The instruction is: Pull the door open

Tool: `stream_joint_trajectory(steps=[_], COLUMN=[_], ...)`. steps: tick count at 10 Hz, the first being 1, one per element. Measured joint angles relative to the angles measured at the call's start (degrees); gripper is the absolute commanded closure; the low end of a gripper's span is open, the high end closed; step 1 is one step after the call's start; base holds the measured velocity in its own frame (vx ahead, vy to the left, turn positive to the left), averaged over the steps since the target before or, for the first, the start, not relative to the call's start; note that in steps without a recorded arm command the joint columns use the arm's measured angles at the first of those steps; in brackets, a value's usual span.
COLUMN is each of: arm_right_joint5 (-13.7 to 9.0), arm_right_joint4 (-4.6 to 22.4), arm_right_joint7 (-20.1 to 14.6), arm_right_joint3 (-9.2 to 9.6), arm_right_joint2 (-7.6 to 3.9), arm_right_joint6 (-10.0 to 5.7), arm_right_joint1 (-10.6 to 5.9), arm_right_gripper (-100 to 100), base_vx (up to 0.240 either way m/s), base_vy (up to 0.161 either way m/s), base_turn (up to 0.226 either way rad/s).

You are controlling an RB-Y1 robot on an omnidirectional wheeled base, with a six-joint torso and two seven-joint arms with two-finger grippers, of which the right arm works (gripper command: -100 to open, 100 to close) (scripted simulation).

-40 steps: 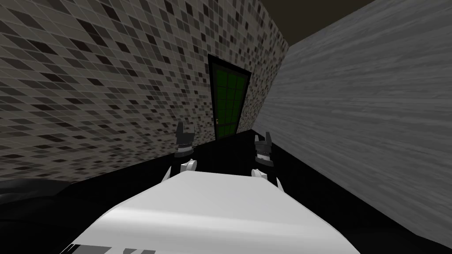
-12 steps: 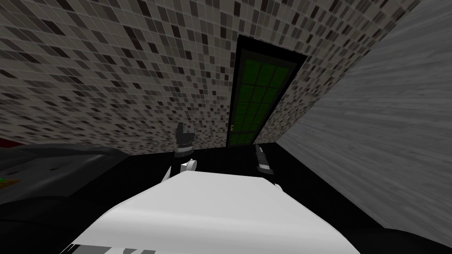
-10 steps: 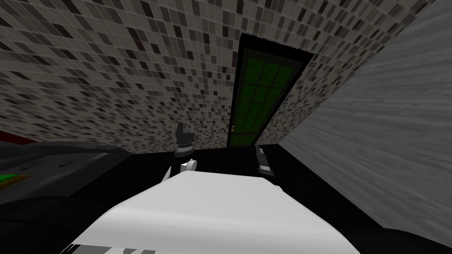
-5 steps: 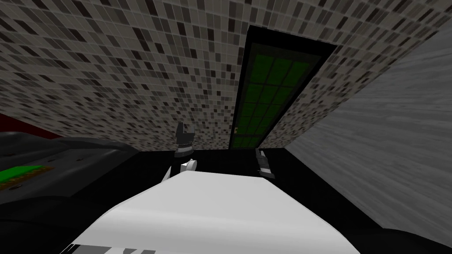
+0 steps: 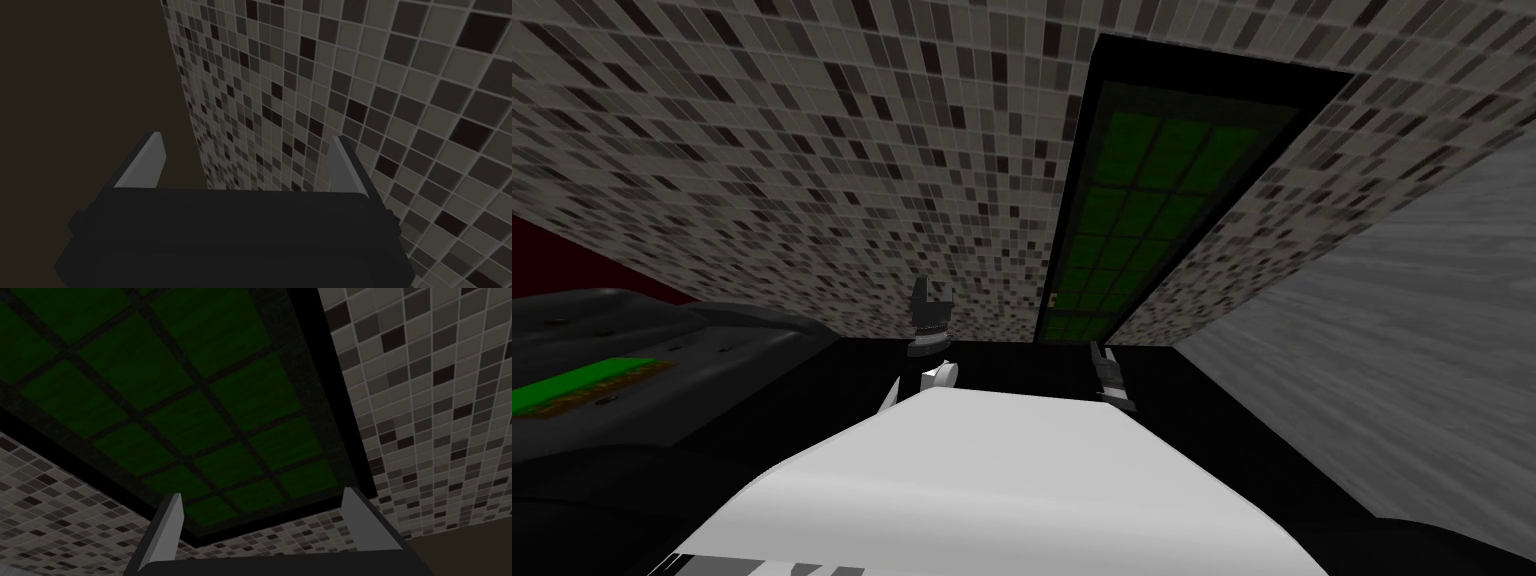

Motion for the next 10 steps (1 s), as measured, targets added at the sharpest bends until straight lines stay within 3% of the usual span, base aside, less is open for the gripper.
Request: stream_joint_trajectory(steps=[10], arm_right_joint5=[2.2], arm_right_joint4=[9.51], arm_right_joint7=[10.82], arm_right_joint3=[-3.56], arm_right_joint2=[0.99], arm_right_joint6=[-3.91], arm_right_joint1=[-0.83], arm_right_gripper=[-100], base_vx=[0.109], base_vy=[-0.008], base_turn=[0.106])
